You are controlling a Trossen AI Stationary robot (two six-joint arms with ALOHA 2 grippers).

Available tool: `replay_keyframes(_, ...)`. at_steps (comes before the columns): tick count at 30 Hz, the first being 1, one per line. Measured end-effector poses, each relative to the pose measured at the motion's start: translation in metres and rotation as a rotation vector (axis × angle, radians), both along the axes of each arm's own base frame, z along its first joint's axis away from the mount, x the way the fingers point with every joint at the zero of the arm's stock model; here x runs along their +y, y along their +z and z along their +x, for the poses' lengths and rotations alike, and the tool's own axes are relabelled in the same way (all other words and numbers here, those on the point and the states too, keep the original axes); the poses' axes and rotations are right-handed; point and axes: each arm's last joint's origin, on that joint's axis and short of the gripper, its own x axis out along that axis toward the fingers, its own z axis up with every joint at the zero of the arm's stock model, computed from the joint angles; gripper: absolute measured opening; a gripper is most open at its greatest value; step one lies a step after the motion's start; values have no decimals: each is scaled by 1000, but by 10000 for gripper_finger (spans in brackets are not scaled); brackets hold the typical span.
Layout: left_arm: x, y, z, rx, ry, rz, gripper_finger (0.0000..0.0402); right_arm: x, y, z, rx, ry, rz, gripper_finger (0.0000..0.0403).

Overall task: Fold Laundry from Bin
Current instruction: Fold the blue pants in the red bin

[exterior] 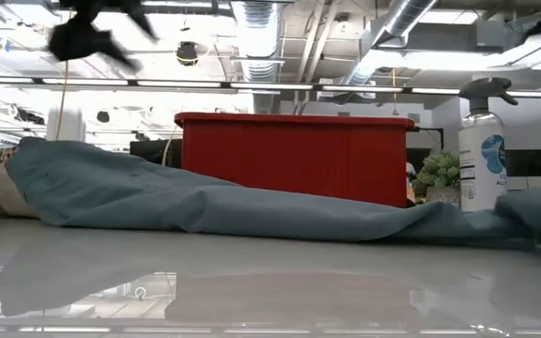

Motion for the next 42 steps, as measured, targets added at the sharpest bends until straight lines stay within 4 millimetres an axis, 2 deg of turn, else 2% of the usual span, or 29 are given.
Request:
replay_keyframes(3,-7,-9,24,5,-91,100,226,7,-1,-7,38,108,-24,163)
replay_keyframes(7,-14,-36,54,101,-159,195,226,9,6,-11,44,194,-56,163)
replay_keyframes(11,-23,-72,79,219,-218,228,226,8,16,-10,68,200,-83,163)
replay_keyframes(18,-31,-113,102,320,-282,197,226,8,17,-10,75,204,-93,174)
replay_keyframes(23,-34,-125,106,352,-309,196,226,12,17,-14,49,218,-122,184)
replay_keyframes(32,-32,-125,106,367,-327,228,226,17,16,-20,-38,356,-224,185)
replay_keyframes(38,-32,-125,106,371,-322,228,226,24,-7,-17,27,481,-275,184)
replay_keyframes(40,-32,-126,105,379,-324,227,226,26,-14,-16,78,469,-321,173)
replay_keyframes(42,-31,-126,104,388,-319,223,226,25,-15,-14,145,445,-368,140)
